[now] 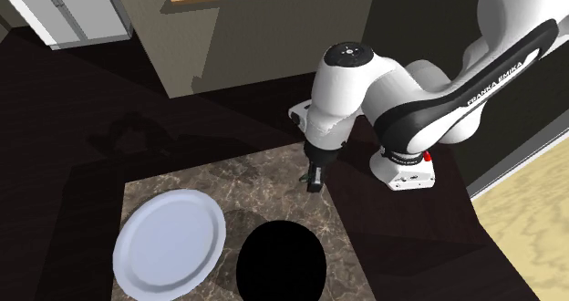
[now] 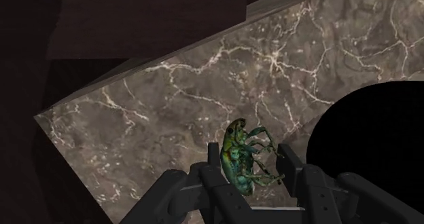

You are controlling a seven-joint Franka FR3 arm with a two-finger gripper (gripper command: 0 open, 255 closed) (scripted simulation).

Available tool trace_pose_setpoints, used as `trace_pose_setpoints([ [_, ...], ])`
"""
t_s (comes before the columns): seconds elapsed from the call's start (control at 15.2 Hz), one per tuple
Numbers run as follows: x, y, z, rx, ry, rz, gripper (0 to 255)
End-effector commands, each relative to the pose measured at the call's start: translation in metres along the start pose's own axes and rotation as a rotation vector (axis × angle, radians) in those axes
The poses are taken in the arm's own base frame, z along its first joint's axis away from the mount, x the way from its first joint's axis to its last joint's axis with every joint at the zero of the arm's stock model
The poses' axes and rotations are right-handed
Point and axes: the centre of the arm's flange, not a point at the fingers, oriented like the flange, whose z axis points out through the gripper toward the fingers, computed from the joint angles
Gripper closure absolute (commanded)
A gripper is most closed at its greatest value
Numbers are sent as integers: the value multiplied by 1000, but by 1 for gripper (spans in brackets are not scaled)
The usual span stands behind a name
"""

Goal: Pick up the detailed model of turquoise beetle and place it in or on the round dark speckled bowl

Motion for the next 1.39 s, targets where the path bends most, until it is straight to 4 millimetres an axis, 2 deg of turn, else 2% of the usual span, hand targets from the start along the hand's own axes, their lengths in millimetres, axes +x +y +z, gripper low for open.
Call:
trace_pose_setpoints([
  [0.0,1,-1,-11,0,-1,0,255],
  [0.4,3,-3,-40,0,-1,0,255],
  [1.32,51,-180,-18,0,-1,0,255],
])
